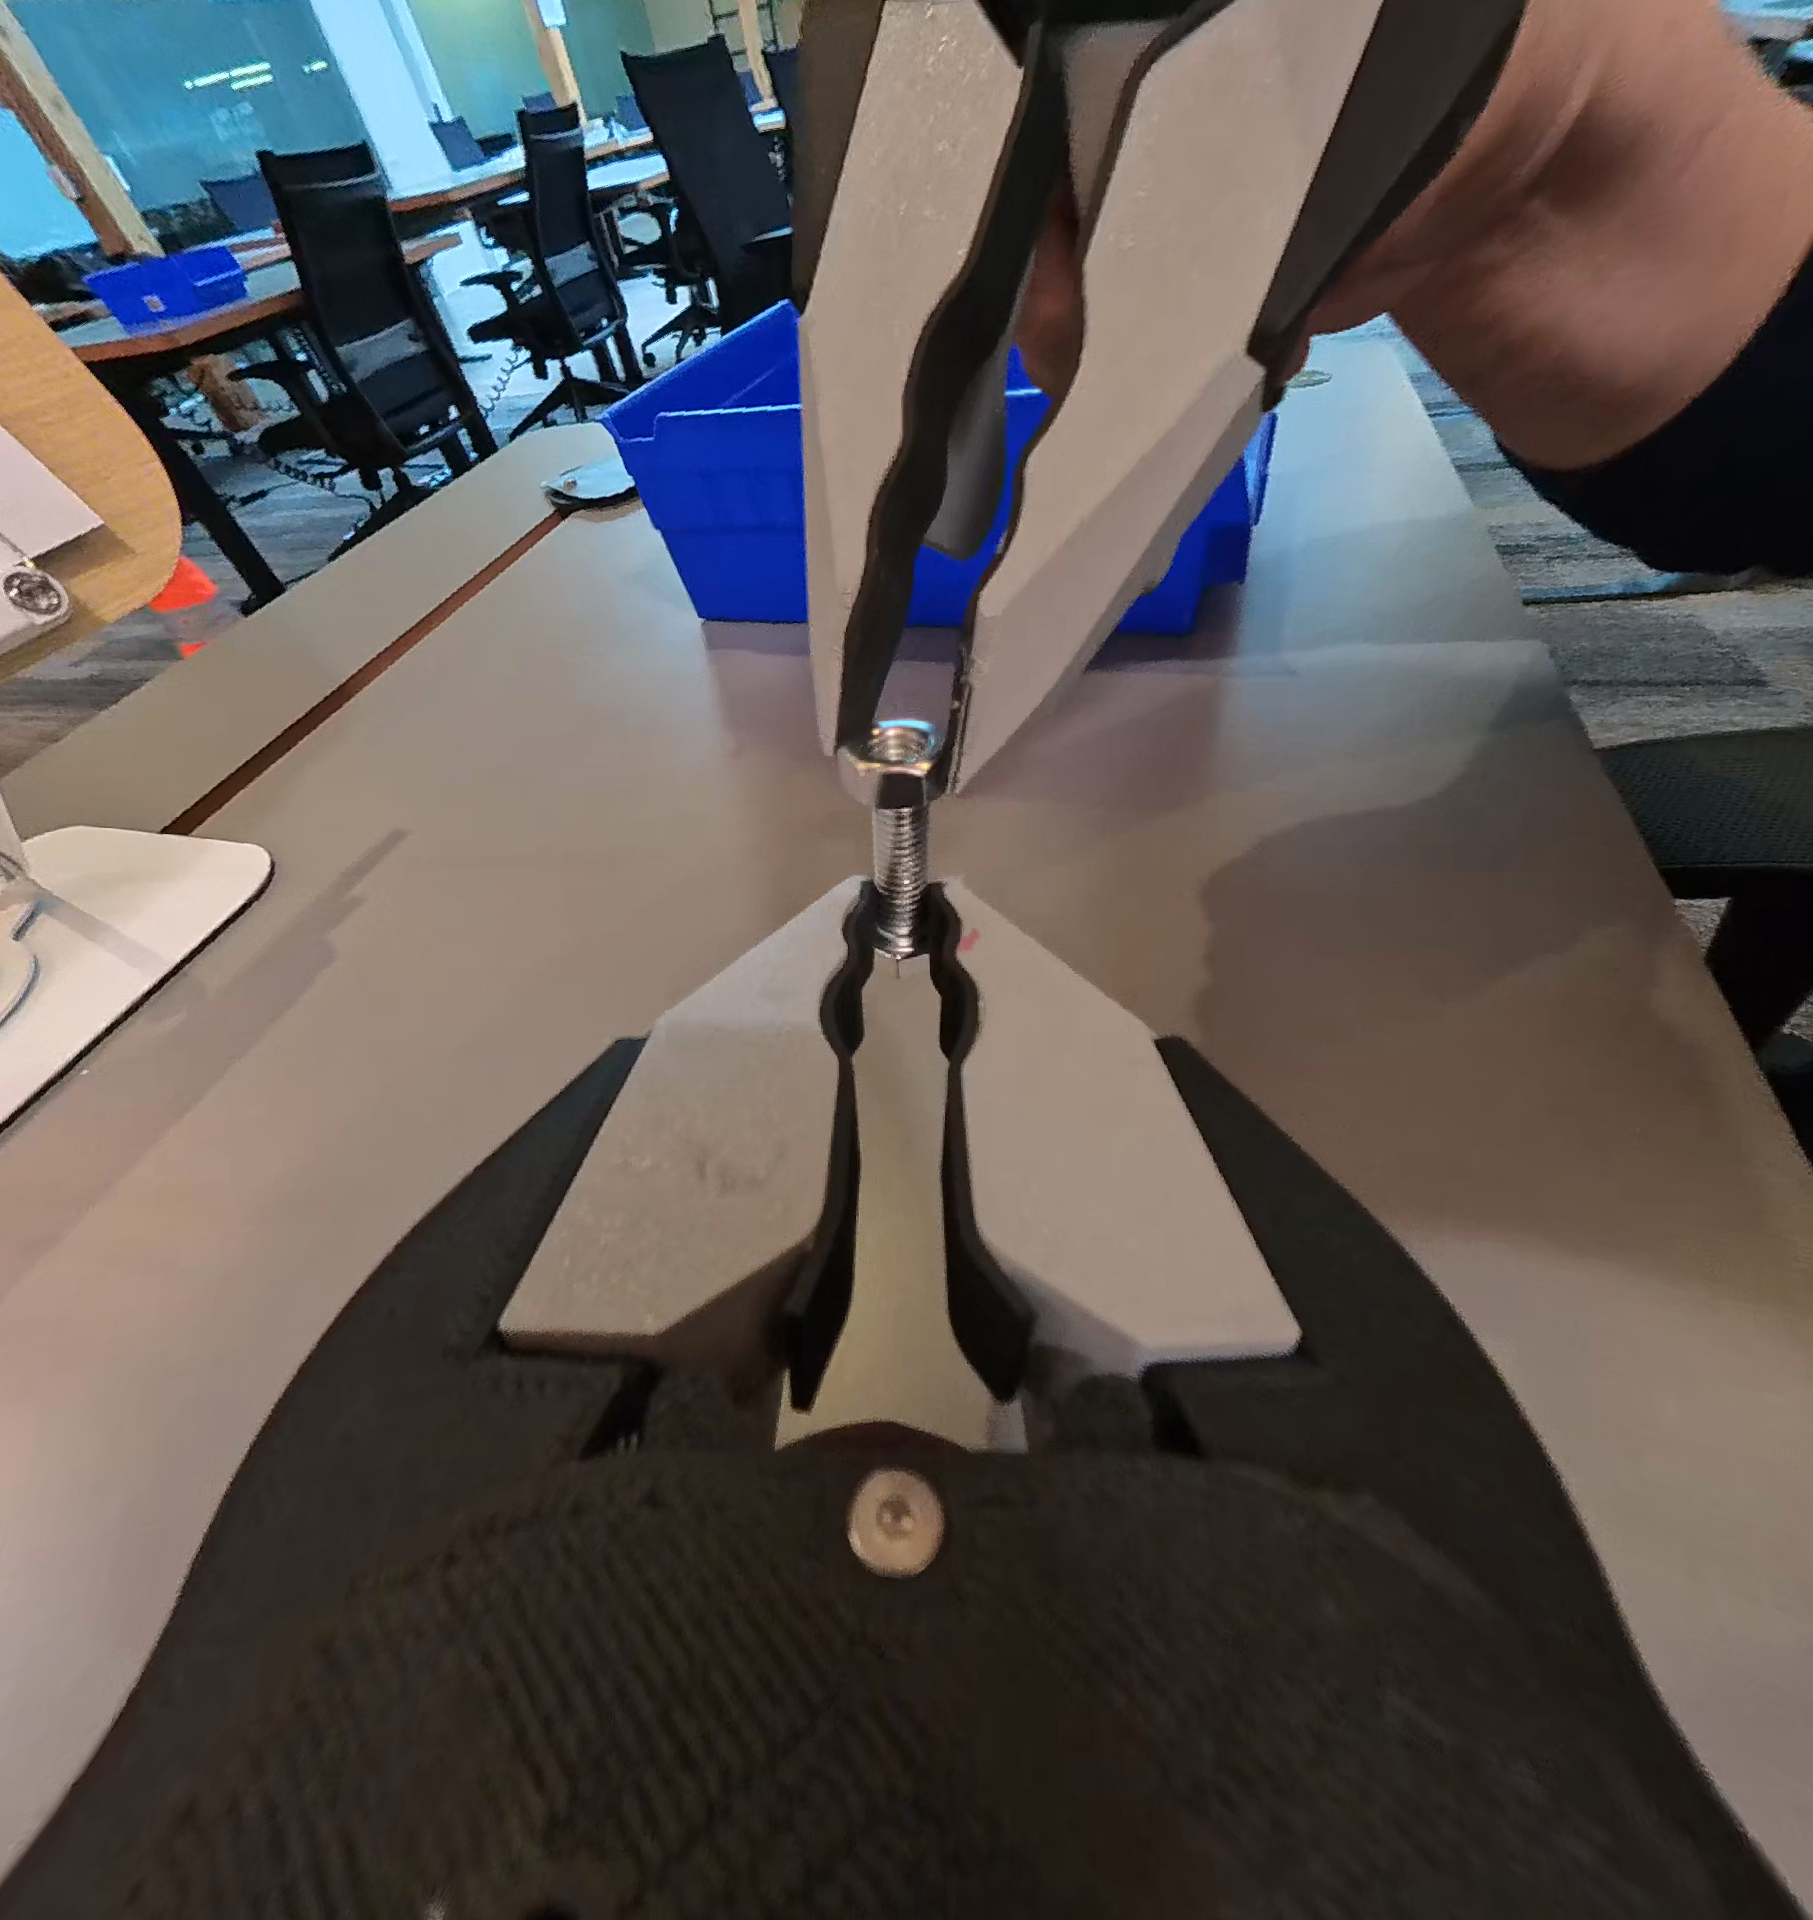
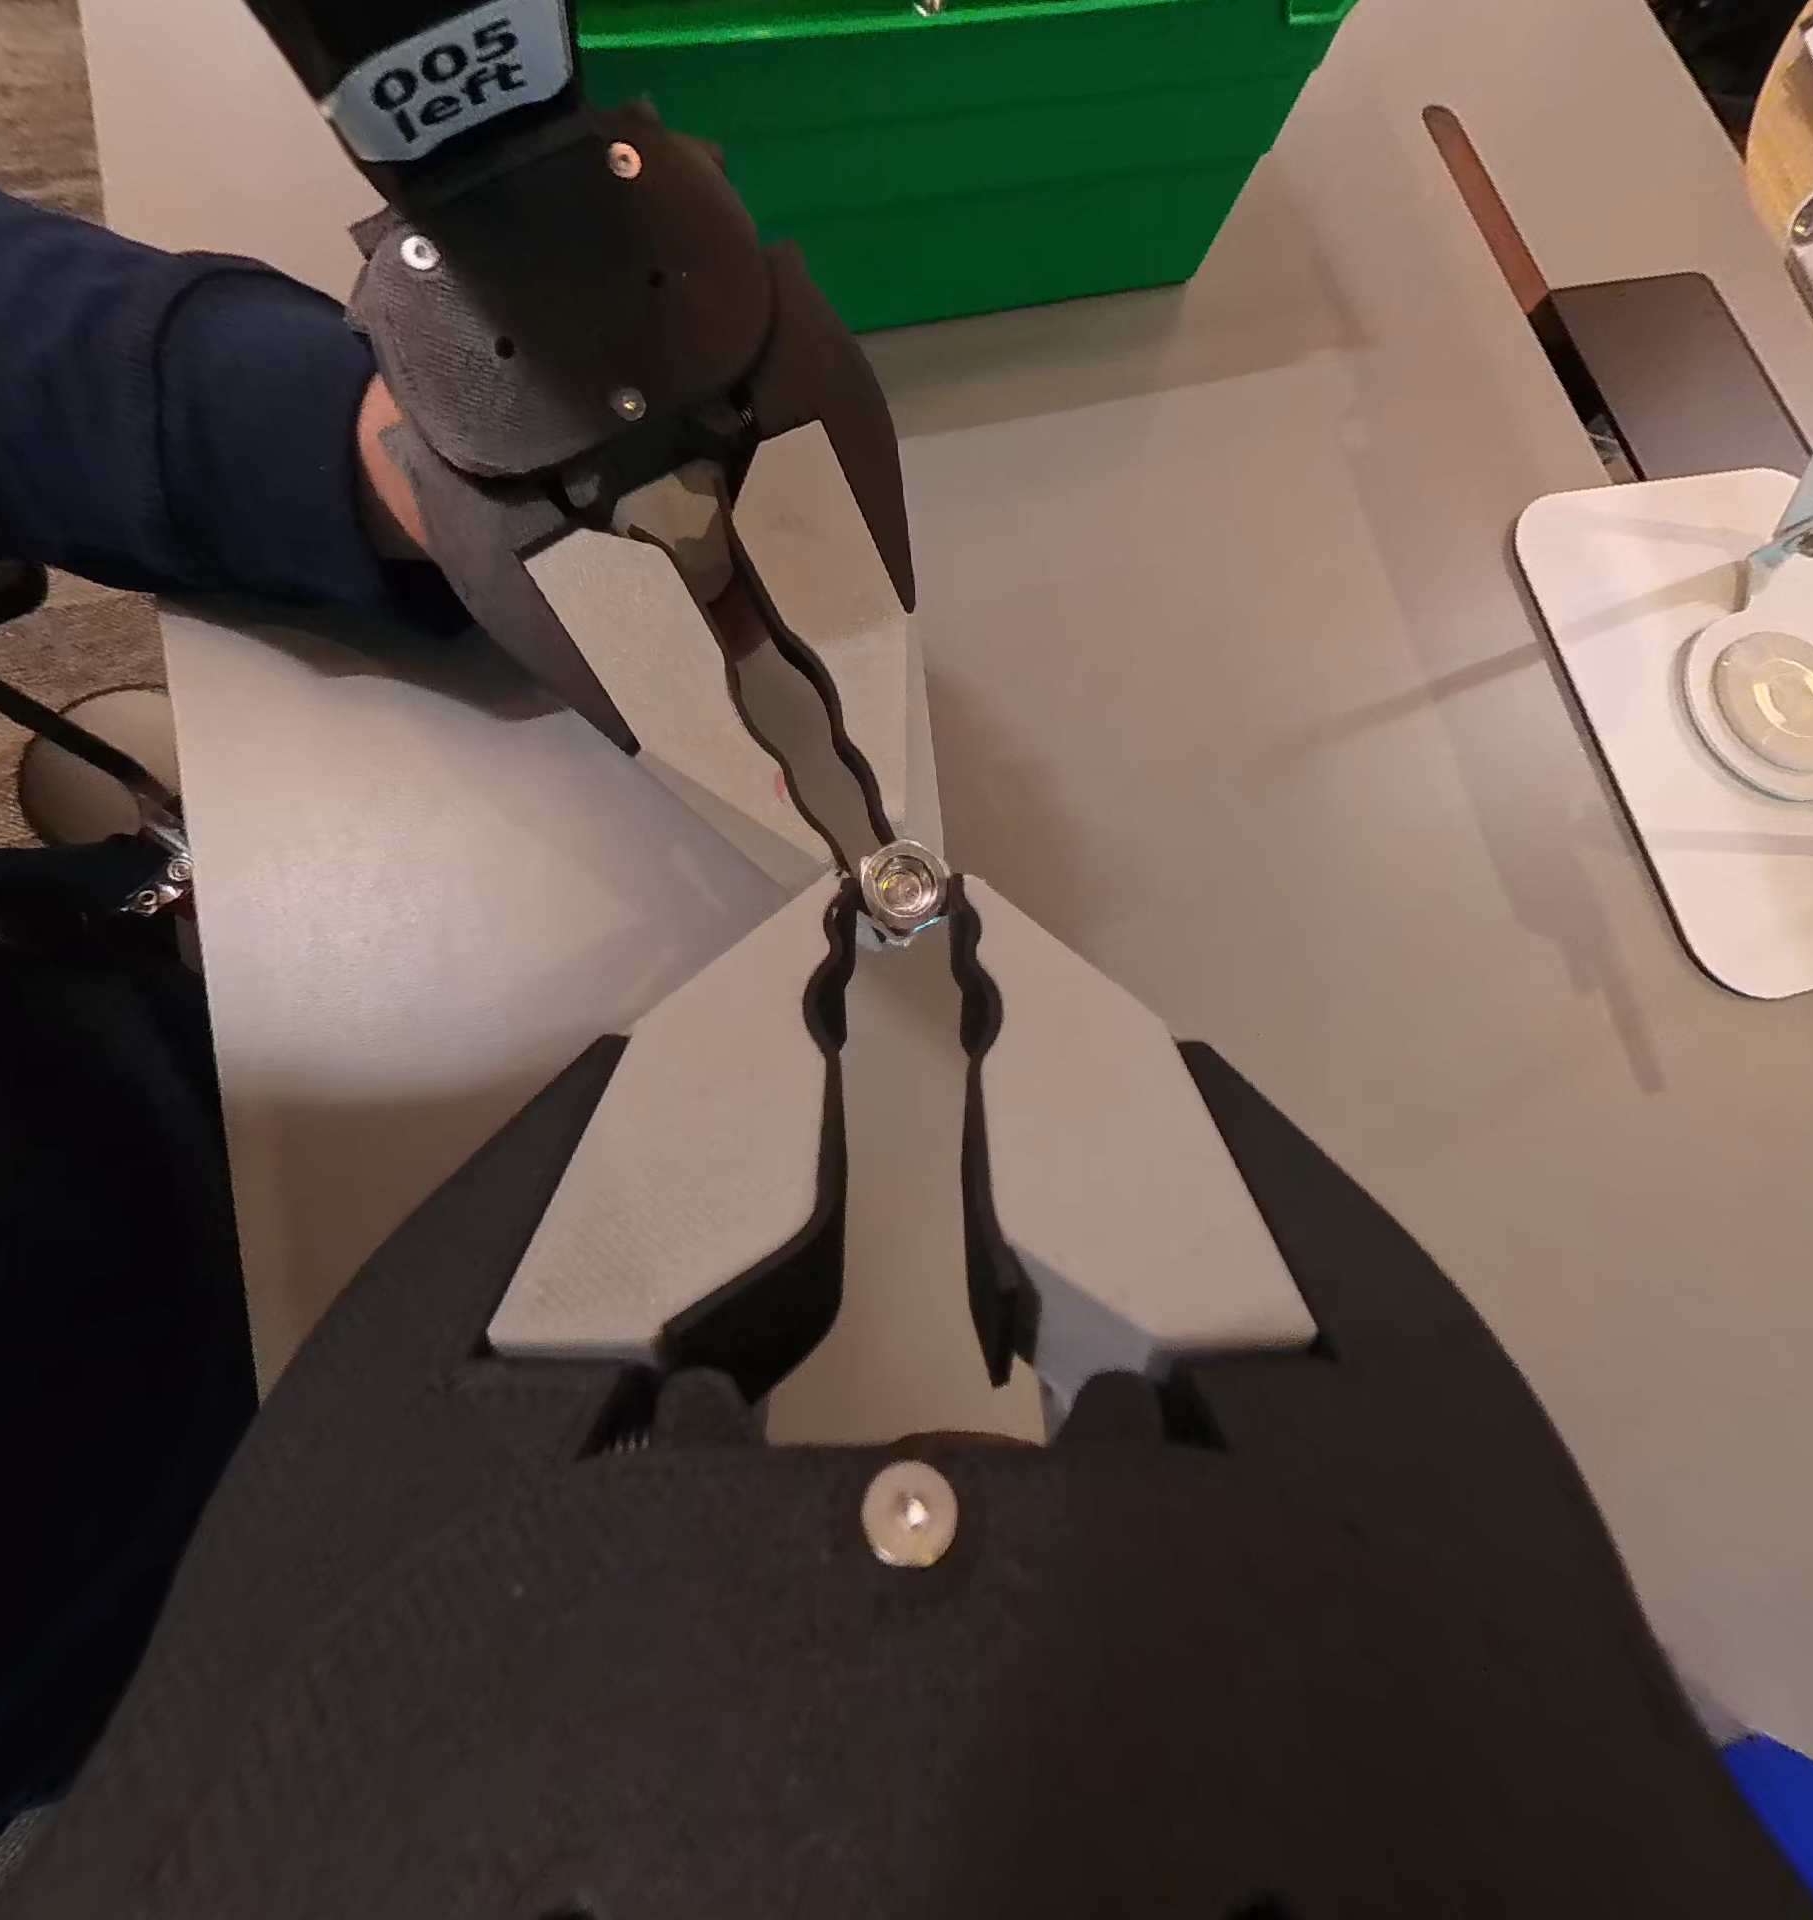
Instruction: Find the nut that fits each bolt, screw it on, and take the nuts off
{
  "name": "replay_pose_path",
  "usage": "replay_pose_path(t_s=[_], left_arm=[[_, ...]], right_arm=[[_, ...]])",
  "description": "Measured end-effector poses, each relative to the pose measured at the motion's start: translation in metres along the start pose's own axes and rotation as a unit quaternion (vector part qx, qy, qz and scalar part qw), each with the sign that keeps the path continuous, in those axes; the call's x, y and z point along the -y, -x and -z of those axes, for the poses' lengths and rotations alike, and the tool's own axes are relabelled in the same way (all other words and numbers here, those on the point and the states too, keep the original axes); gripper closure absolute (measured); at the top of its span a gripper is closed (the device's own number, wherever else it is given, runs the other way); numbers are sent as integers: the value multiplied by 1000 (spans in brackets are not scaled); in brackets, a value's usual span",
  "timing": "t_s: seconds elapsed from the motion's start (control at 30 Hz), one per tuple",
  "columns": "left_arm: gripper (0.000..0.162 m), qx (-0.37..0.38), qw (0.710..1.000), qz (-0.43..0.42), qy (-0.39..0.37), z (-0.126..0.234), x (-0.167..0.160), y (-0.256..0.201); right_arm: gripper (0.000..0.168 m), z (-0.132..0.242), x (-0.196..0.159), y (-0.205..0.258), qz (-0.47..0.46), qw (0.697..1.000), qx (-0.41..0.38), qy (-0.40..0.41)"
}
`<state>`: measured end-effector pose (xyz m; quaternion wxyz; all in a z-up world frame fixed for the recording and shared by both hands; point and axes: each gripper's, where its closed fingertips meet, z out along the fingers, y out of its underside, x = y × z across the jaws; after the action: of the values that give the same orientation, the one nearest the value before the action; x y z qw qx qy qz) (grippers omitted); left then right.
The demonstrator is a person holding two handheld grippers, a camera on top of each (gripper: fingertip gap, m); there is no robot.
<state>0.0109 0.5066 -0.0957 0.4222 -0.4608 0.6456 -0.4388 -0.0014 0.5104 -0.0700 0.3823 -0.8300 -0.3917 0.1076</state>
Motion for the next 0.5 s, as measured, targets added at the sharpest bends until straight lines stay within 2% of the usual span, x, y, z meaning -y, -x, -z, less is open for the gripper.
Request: replay_pose_path(t_s=[0.37, 0.5], left_arm=[[155, 132, 989, 0, 72, -8, -21, 29], [155, 136, 987, 26, 79, -9, -26, 32]], right_arm=[[154, -21, -9, -26, -129, 991, -44, 17], [154, -26, -11, -30, -169, 984, -57, 4]])
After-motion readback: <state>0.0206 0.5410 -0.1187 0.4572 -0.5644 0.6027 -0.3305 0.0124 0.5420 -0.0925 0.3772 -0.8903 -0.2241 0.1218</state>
